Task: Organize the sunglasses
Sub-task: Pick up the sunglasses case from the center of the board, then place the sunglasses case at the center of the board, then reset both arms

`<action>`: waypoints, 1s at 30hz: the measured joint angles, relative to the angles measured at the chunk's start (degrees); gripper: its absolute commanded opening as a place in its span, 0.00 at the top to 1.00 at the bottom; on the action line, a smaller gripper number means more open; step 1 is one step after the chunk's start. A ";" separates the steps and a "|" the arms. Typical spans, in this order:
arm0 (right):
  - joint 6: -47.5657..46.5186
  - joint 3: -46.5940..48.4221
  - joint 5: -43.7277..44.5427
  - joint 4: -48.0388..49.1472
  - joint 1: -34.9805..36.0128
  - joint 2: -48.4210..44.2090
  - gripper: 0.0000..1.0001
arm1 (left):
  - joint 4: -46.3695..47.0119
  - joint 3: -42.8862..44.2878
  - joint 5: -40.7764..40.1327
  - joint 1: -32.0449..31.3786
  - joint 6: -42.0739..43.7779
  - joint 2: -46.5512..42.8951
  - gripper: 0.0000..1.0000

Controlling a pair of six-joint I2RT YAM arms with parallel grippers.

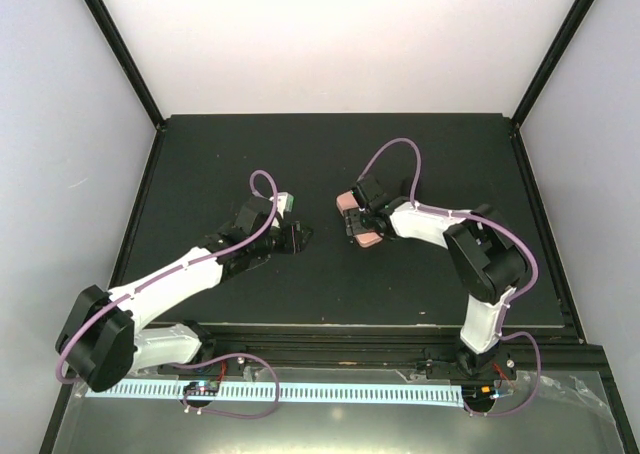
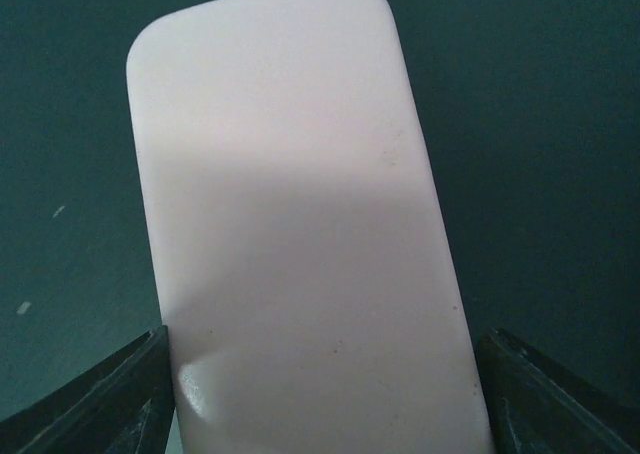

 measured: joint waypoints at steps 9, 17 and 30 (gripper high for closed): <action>17.75 0.81 11.72 -1.07 -2.64 0.87 0.29 | -1.29 0.02 0.00 0.00 0.24 -1.40 0.48; 22.03 3.26 14.16 -1.75 -3.76 1.44 0.03 | -3.10 0.04 -0.33 0.07 0.42 -3.23 0.40; 12.68 -6.75 13.77 -0.76 -3.74 -28.79 0.00 | -14.38 2.82 -9.07 0.79 3.39 -18.69 0.01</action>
